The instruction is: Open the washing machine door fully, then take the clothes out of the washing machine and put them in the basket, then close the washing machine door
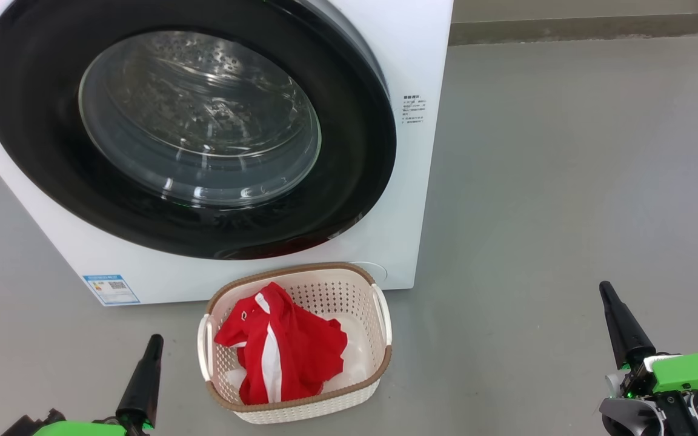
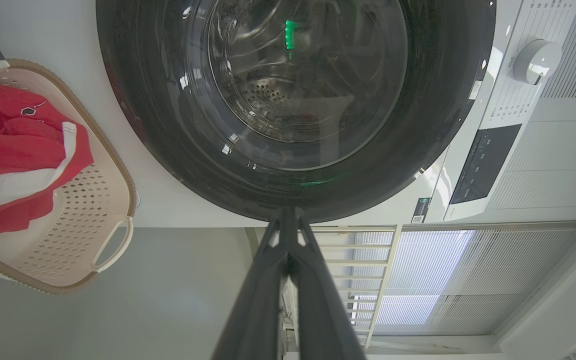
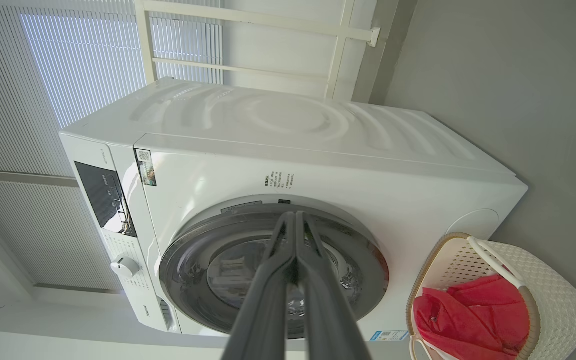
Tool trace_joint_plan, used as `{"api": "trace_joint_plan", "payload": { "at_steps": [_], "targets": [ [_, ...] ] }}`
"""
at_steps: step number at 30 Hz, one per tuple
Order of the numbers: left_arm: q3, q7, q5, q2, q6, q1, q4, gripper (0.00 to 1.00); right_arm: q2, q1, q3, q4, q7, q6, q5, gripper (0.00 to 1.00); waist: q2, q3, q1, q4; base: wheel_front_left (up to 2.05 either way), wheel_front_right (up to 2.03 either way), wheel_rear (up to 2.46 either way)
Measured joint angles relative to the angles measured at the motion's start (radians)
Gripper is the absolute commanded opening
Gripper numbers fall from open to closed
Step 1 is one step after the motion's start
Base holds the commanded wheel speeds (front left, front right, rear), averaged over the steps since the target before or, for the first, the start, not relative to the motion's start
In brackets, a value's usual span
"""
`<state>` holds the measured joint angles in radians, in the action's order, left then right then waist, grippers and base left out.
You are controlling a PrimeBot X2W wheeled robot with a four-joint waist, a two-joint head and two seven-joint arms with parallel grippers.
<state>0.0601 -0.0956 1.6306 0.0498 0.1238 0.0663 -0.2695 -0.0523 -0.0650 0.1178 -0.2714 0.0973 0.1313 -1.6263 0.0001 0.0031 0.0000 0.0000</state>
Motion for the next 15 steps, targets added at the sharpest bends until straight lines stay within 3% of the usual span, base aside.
{"api": "trace_joint_plan", "payload": {
  "at_steps": [15],
  "targets": [
    [0.003,0.000,-0.002,-0.001,0.000,0.000,0.000,0.00,0.001,0.000,0.002,0.000,0.001,0.000,0.001,0.00,0.0000,0.000,0.0000,0.000,0.00,0.00,0.00]
  ]
}}
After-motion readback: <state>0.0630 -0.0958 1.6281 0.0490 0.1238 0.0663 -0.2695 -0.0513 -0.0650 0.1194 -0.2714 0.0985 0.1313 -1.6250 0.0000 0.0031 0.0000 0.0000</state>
